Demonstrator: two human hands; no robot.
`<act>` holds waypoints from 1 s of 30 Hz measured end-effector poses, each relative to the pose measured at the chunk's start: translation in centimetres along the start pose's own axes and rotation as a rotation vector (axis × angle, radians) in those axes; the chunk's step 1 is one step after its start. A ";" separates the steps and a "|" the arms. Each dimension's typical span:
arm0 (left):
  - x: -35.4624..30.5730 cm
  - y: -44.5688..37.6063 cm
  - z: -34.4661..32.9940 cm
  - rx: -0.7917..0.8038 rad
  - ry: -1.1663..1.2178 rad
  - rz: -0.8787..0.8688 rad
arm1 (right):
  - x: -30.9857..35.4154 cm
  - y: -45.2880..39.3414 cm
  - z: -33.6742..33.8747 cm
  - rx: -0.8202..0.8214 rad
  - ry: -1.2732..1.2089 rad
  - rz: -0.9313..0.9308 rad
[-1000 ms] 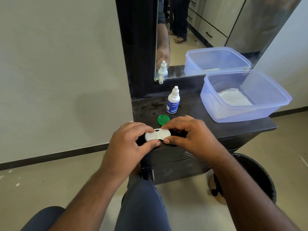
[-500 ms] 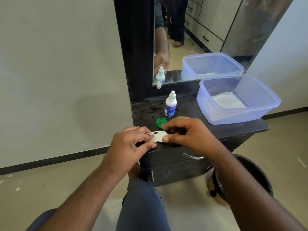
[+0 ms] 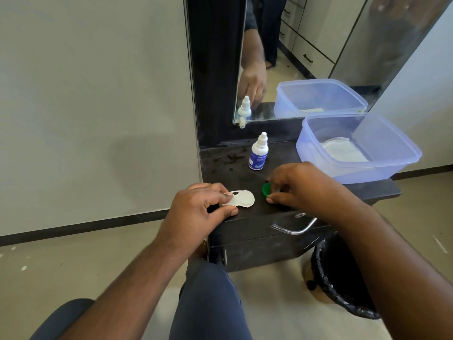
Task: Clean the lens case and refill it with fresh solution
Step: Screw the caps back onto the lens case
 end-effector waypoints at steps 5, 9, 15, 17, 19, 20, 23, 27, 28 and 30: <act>0.0 0.1 0.0 0.009 -0.014 0.011 | -0.3 1.0 1.2 0.021 0.006 -0.008; 0.0 0.1 0.0 0.012 -0.016 0.010 | 0.1 1.3 0.9 -0.074 -0.444 0.065; 0.5 0.1 -0.2 0.012 -0.016 0.036 | 0.4 1.5 -2.6 -0.052 -0.965 0.078; 0.6 0.0 -0.1 0.017 -0.021 0.036 | 0.1 1.1 -3.0 -0.042 -0.946 0.085; 0.6 0.0 -0.1 0.013 -0.019 0.038 | 0.1 0.8 -3.0 -0.015 -0.896 0.108; 0.6 0.0 0.0 0.017 -0.025 0.042 | 0.3 0.7 -3.0 -0.004 -0.840 0.125; 0.6 0.0 -0.1 0.035 -0.041 0.051 | 0.6 0.5 -3.0 -0.005 -0.724 0.158; 0.4 0.0 0.0 0.034 -0.036 0.043 | 0.5 0.1 -3.0 -0.017 -0.708 0.166; 0.4 -0.1 0.0 0.034 -0.034 0.041 | 0.5 0.1 -3.0 -0.024 -0.704 0.176; 0.4 -0.1 0.0 0.033 -0.031 0.040 | 0.5 0.0 -3.1 -0.062 -0.692 0.196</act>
Point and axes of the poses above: each hand's wrist, its own y-axis away from the middle knuckle, its own z-axis out of the back of the hand, x = y × z, the point moved 4 cm from there along -y, towards the middle knuckle, and after that the axes turned 13 degrees about -z, right-handed, at the moved point
